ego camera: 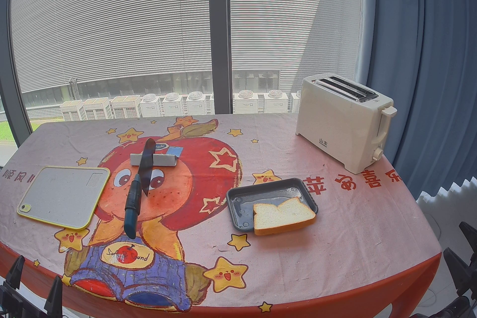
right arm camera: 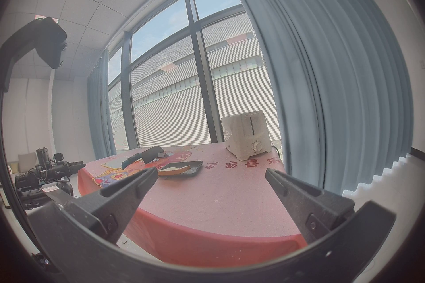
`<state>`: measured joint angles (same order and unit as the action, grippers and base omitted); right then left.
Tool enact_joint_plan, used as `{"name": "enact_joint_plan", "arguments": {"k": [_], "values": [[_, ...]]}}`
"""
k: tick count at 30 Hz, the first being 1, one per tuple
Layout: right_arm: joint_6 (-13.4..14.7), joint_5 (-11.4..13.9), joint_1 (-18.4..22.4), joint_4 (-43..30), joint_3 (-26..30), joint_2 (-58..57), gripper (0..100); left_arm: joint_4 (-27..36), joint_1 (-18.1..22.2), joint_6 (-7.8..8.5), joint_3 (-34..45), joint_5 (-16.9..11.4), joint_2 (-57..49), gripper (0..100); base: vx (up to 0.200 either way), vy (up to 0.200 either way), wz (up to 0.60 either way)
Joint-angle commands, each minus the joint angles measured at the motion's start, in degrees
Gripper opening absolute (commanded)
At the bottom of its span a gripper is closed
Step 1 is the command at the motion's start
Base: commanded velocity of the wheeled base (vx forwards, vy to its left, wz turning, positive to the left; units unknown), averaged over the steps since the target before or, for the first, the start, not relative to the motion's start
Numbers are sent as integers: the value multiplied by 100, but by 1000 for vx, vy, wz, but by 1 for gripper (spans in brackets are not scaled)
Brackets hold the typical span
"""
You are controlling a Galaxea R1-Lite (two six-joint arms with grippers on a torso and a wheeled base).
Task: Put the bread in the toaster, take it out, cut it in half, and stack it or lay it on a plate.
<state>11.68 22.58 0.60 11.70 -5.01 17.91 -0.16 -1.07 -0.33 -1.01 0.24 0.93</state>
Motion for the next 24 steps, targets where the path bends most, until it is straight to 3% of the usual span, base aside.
{"name": "enact_joint_plan", "arguments": {"k": [1, 24], "values": [[1, 10, -33, 7, 0, 283, 100, -2, 2, -2, 101, 2, -93, 100, 0, 0, 0], [142, 10, -473, -10, 229, 837, 100, -2, 2, -2, 101, 2, -93, 100, 0, 0, 0]]}}
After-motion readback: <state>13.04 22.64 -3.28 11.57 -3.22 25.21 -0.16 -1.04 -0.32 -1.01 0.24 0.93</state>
